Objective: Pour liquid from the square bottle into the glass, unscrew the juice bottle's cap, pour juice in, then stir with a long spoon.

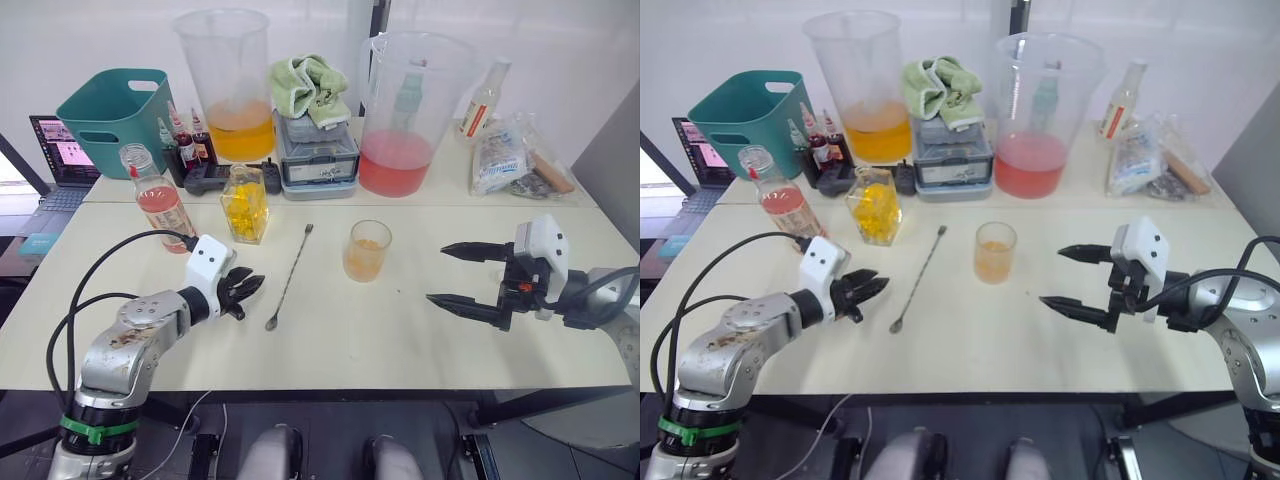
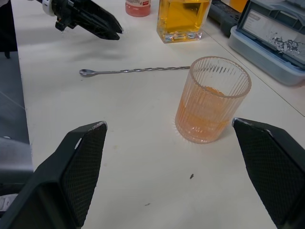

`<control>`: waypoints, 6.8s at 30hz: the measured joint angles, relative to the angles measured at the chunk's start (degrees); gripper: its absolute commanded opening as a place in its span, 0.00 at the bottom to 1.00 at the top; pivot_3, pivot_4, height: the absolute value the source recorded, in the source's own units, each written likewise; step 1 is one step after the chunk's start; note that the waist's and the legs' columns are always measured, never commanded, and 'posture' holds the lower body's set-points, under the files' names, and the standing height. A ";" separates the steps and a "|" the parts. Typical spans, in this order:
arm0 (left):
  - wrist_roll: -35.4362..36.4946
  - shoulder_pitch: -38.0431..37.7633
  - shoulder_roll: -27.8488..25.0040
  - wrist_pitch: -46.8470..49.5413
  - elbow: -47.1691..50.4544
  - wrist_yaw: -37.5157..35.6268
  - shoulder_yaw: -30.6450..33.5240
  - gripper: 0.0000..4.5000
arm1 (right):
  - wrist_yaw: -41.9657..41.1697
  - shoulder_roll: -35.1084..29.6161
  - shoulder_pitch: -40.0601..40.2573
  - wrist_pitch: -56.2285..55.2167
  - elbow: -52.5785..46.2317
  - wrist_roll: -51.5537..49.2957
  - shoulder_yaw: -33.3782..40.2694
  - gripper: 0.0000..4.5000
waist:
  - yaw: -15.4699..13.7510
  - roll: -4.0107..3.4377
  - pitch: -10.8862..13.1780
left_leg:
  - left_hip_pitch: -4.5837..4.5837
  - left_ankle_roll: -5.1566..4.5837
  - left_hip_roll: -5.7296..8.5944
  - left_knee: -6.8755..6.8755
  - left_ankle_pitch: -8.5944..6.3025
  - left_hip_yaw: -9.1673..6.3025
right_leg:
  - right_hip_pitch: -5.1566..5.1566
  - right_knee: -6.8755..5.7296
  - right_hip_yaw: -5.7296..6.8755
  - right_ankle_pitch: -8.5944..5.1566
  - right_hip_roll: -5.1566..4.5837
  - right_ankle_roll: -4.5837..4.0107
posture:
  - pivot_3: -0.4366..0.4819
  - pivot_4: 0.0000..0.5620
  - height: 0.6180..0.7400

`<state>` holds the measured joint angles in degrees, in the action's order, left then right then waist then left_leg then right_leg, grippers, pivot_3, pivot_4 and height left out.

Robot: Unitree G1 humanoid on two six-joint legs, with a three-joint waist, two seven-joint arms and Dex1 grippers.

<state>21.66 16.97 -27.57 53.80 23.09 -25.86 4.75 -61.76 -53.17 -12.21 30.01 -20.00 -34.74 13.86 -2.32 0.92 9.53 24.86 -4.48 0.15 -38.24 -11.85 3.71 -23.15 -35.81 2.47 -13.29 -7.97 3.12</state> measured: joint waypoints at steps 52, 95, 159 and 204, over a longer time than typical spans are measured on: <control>-0.85 -17.81 -14.04 -7.53 7.85 -10.30 -2.44 0.57 | 0.63 -0.15 -1.76 2.74 -5.41 -4.82 -2.07 1.00 | 0.06 0.03 -0.05 | 0.00 0.36 -0.07 0.08 -0.20 -0.03 | -0.10 0.07 -0.03 -0.14 -0.22 -0.24 | 0.48 0.27 0.97; 11.39 1.21 -0.30 -7.64 10.70 -3.71 5.53 0.01 | 23.49 15.20 -19.72 27.54 3.92 -23.50 -1.97 1.00 | 0.09 0.12 -0.06 | -0.03 0.05 -0.03 0.10 0.01 0.00 | -0.03 0.03 -0.05 -0.07 -0.10 -0.16 | 0.48 0.27 0.97; 18.61 -3.72 -12.03 -12.88 9.31 -11.80 9.91 0.99 | 40.35 18.88 -44.47 15.64 21.35 -29.39 -2.85 0.00 | 1.75 -0.04 0.03 | 0.07 0.11 -0.09 0.35 0.08 0.03 | -0.20 0.08 -0.25 -0.04 0.51 -0.14 | 0.48 0.27 0.97; 16.74 -5.64 -9.63 -14.96 12.40 -7.77 1.86 0.99 | 20.65 30.83 -34.09 -13.69 26.63 17.59 -20.56 0.00 | 1.74 -0.03 0.03 | 0.09 0.29 -0.03 0.35 0.19 -0.06 | -0.27 -0.07 -0.19 -0.02 0.50 -0.15 | 0.48 0.27 0.97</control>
<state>38.40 11.33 -37.21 38.84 35.49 -33.63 6.60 -41.11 -22.34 -46.31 16.32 6.63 -17.15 -6.71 -0.58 0.88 9.55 24.95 -4.19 0.11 -37.90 -11.66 3.65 -23.42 -35.87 2.28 -13.31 -7.47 2.97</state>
